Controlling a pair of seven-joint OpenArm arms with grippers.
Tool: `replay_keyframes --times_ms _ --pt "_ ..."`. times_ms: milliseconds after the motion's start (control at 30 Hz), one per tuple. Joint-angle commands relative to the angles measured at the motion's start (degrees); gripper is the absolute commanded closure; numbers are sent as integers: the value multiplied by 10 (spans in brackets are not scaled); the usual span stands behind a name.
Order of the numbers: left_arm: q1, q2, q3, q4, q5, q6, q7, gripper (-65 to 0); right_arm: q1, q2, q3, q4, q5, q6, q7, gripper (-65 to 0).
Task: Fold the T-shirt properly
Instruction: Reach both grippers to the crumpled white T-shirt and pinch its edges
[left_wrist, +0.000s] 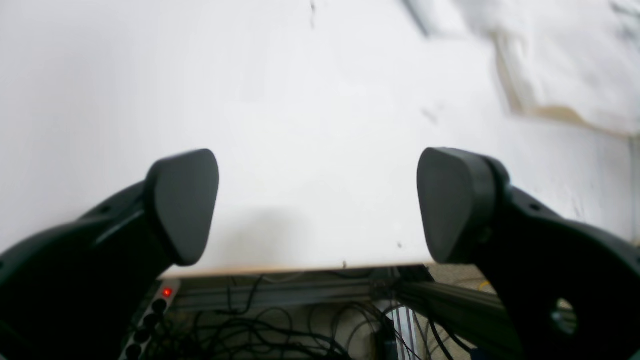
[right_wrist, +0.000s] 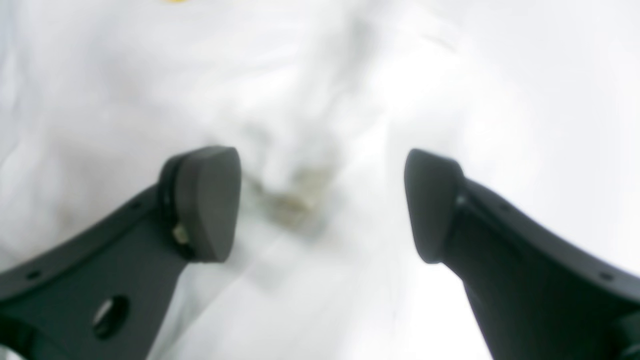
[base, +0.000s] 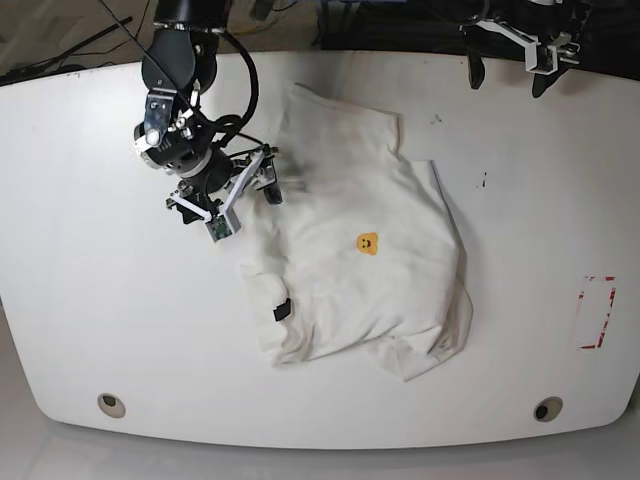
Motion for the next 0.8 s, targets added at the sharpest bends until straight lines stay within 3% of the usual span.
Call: replay_keyframes --times_ms 0,367,467,633,767 --pt "11 -4 -3 8 2 0 -13 -589 33 -18 30 -47 5 25 10 -487" --pt "-1 -4 -3 8 2 0 -13 -587 90 -41 71 -185 5 40 15 -485" --pt "-4 -4 -3 8 1 0 -13 -587 109 -53 74 -211 5 38 15 -450" --pt "-13 -4 -3 9 1 0 -13 -587 134 -55 73 -258 5 36 47 -282" --pt "-35 -4 -3 9 2 0 -12 -587 145 -55 72 -271 4 38 73 -40"
